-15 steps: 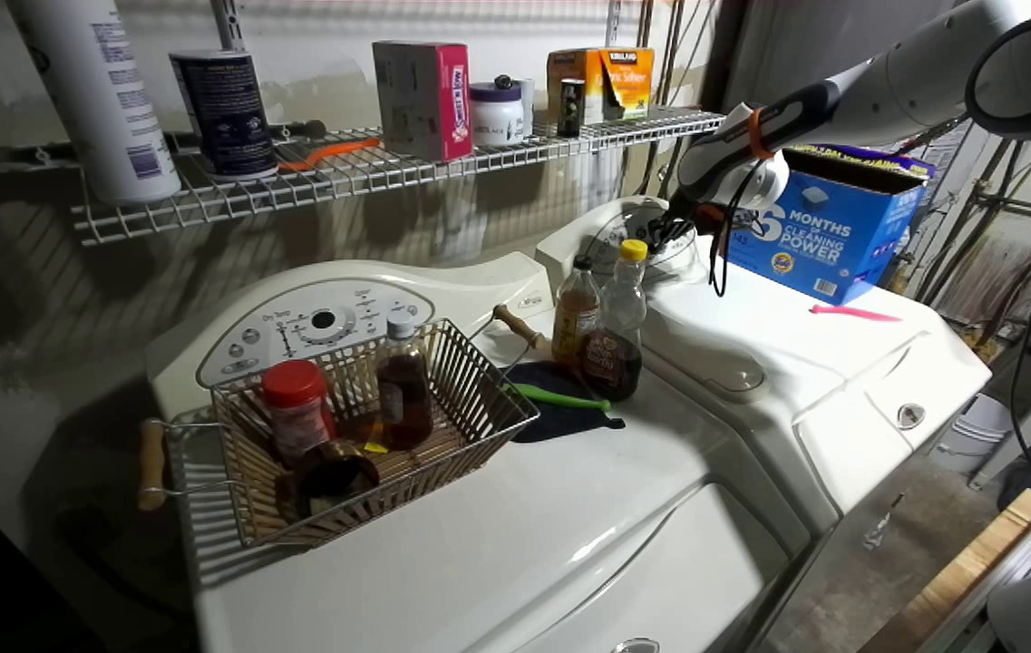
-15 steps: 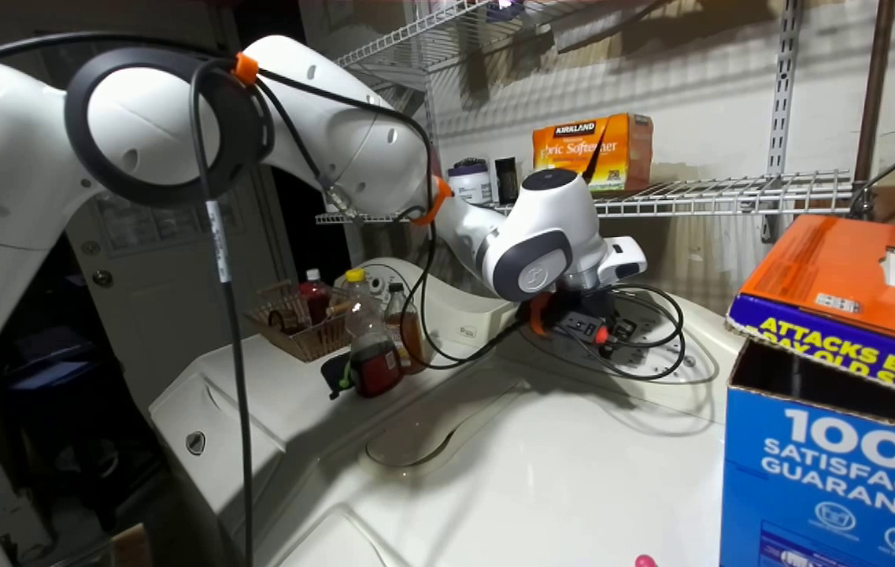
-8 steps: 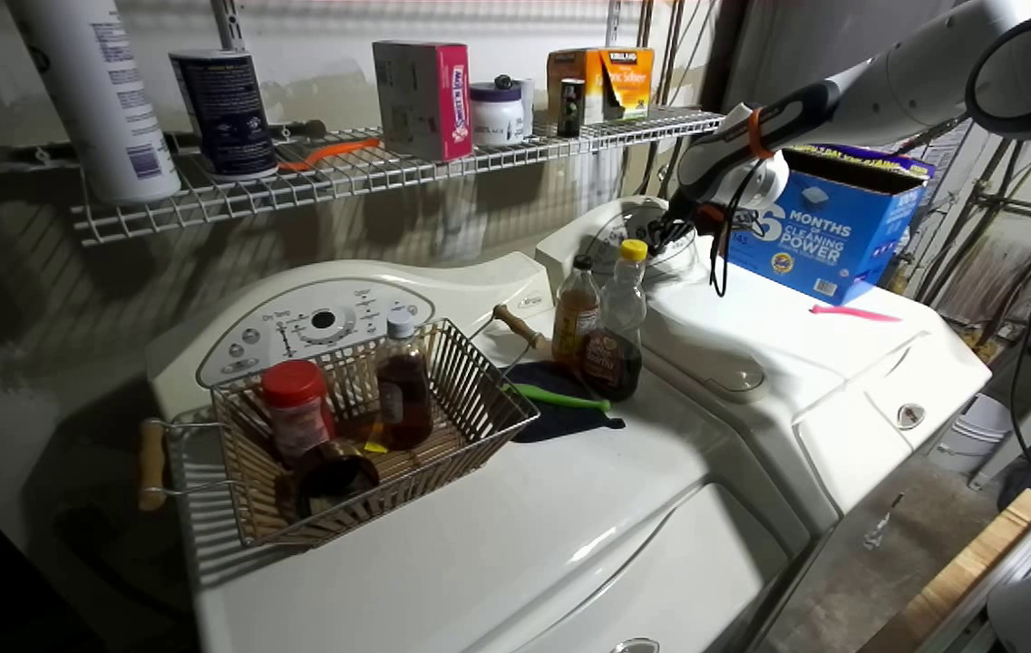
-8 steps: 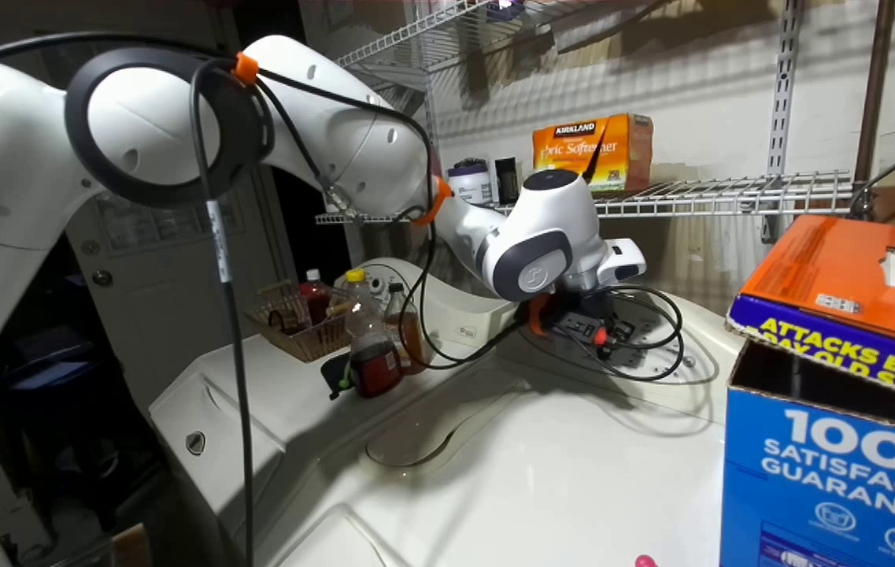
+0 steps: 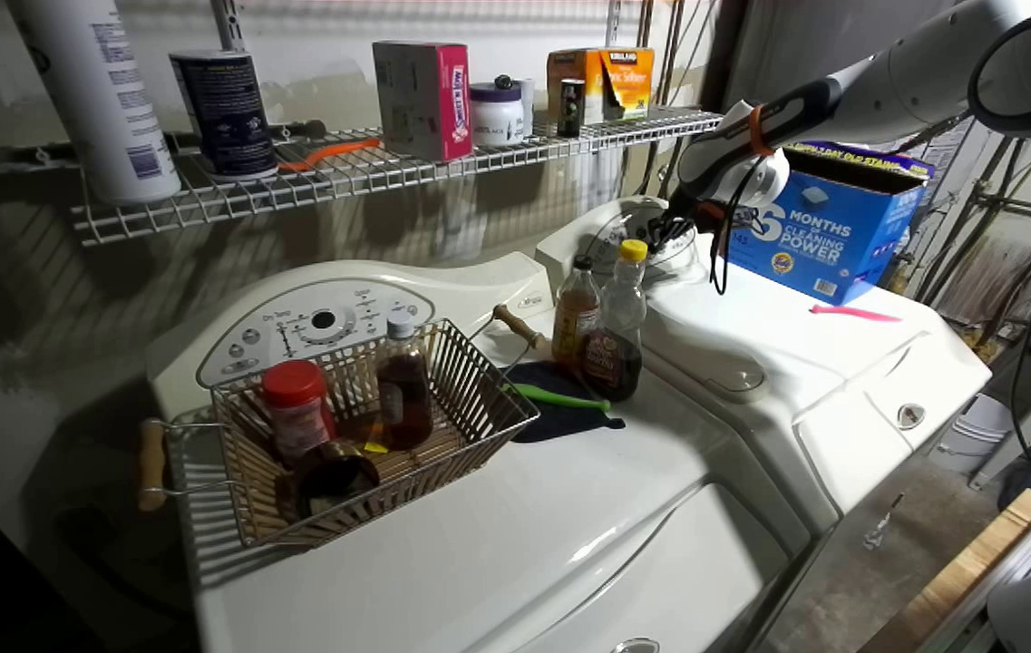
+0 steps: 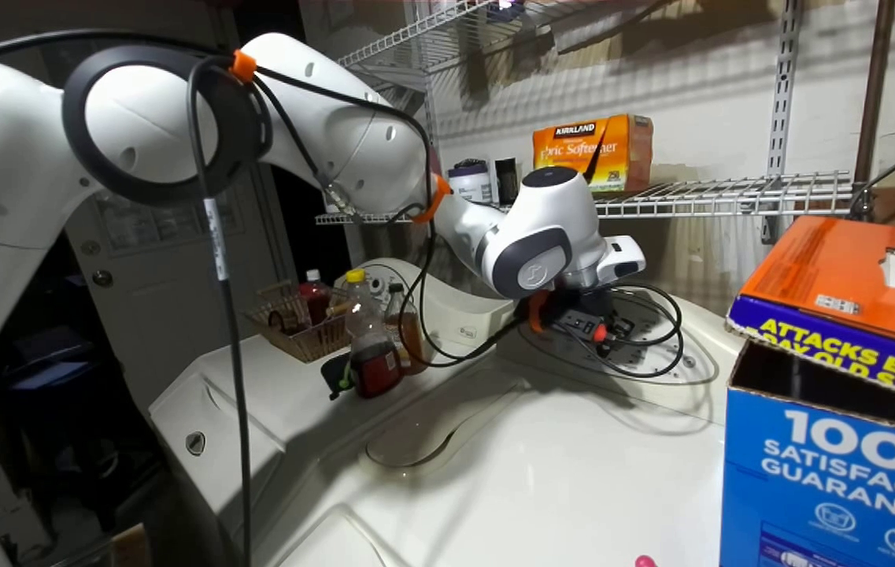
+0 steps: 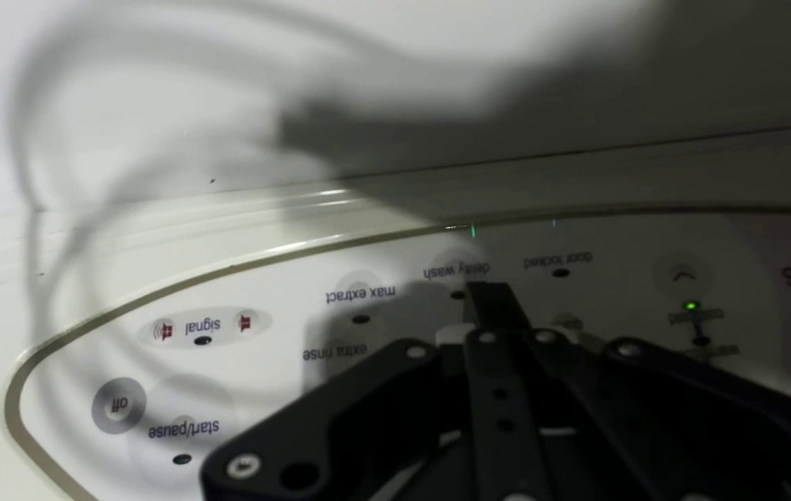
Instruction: Turn the knob of the washing machine on the right
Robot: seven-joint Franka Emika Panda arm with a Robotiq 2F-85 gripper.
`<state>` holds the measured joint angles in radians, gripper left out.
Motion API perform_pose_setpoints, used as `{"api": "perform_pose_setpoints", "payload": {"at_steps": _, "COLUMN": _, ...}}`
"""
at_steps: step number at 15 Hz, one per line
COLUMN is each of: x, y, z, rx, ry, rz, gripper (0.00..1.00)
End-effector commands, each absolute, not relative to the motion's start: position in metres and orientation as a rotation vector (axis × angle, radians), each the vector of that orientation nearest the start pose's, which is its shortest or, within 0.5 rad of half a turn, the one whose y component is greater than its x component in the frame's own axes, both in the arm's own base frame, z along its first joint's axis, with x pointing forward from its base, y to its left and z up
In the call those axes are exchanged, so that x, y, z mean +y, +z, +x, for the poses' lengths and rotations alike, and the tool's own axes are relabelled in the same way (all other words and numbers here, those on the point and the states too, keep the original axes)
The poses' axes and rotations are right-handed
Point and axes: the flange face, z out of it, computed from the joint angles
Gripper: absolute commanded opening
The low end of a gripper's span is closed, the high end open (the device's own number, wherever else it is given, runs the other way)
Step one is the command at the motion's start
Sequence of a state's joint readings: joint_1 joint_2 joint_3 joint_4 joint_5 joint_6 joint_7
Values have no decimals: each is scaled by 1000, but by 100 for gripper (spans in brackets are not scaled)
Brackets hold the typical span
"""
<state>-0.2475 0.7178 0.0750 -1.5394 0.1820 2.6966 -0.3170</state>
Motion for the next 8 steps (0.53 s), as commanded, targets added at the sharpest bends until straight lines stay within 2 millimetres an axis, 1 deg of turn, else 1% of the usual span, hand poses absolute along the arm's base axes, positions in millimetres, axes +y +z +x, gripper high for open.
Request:
{"api": "perform_pose_setpoints", "payload": {"at_steps": 1, "x": -142, "y": 283, "z": 732, "rx": 41, "ry": -684, "rz": -3021, "gripper": 0}}
{"api": "perform_pose_setpoints", "payload": {"at_steps": 8, "x": -140, "y": 279, "z": 735, "rx": 54, "ry": -683, "rz": -3026, "gripper": 0}}
